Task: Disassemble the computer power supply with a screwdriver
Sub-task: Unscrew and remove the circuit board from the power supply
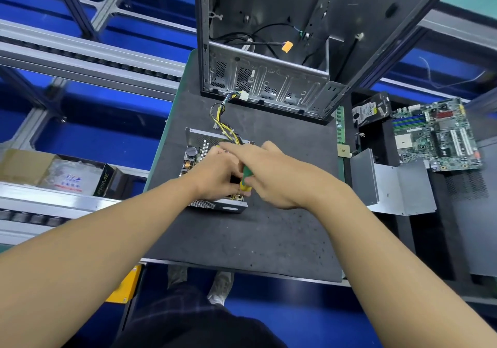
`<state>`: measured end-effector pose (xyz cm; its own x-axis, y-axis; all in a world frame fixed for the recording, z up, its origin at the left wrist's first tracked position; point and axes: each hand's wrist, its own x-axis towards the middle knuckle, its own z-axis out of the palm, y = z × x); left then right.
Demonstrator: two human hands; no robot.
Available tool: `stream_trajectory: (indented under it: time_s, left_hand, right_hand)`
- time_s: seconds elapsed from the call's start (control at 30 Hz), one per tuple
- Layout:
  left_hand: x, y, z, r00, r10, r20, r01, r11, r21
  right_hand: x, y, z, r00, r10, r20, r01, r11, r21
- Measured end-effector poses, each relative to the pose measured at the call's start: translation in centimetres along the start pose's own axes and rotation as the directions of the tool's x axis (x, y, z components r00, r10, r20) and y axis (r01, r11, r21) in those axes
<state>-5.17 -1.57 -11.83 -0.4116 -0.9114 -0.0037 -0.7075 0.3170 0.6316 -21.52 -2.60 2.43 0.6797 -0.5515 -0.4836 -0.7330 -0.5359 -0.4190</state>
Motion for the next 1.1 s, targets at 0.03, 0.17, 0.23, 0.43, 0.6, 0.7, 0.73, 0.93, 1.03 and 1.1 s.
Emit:
stream_trajectory:
  time_s: [0.03, 0.17, 0.23, 0.43, 0.6, 0.7, 0.73, 0.93, 1.03, 1.1]
  left_hand:
    - [0.0, 0.0, -0.1, 1.0, 0.006, -0.001, -0.006, 1.0, -0.004]
    - [0.2, 0.3, 0.1, 1.0, 0.0, 0.002, 0.0, 0.999, 0.032]
    - [0.2, 0.2, 0.1, 1.0, -0.005, 0.018, 0.005, 1.0, 0.01]
    - [-0.2, 0.7, -0.9, 0.998, 0.041, 0.04, -0.038, 0.997, -0.072]
    - [-0.2, 1.5, -1.8, 0.999, -0.019, 0.044, 0.035, 0.908, -0.418]
    - [-0.1, 1.6, -2.0, 0.998, -0.048, 0.047, 0.064, 0.877, -0.477]
    - [-0.1, 1.6, -2.1, 0.997, -0.055, 0.055, 0.075, 0.875, -0.478]
    - [0.4, 1.6, -2.1, 0.983, -0.165, 0.079, 0.183, 0.875, -0.449]
    - [0.5, 1.8, -1.9, 0.977, -0.192, 0.094, 0.214, 0.87, -0.445]
    - [0.5, 1.7, -2.2, 0.976, -0.174, 0.129, 0.215, 0.838, -0.502]
  right_hand:
    - [-0.2, 0.1, -0.2, 0.999, 0.051, -0.009, -0.051, 0.998, 0.021]
    - [-0.5, -0.2, -0.8, 0.907, 0.338, -0.251, -0.361, 0.931, -0.051]
    - [-0.3, -0.9, -0.6, 0.871, 0.363, -0.33, -0.421, 0.899, -0.122]
    - [0.0, -1.0, -0.8, 0.933, 0.179, -0.311, -0.224, 0.968, -0.114]
    - [-0.6, -0.6, -1.7, 0.964, 0.142, -0.225, -0.151, 0.988, -0.024]
    - [-0.8, -0.6, -2.0, 0.983, 0.092, -0.157, -0.095, 0.995, -0.009]
    - [-0.9, -0.5, -2.0, 0.987, 0.084, -0.135, -0.083, 0.996, 0.01]
    - [-1.0, -0.3, -1.3, 0.887, 0.39, -0.246, -0.417, 0.906, -0.067]
    - [-0.5, -1.1, -0.4, 0.882, 0.37, -0.29, -0.421, 0.897, -0.135]
    - [-0.2, -1.4, 0.0, 0.899, 0.33, -0.288, -0.369, 0.925, -0.091]
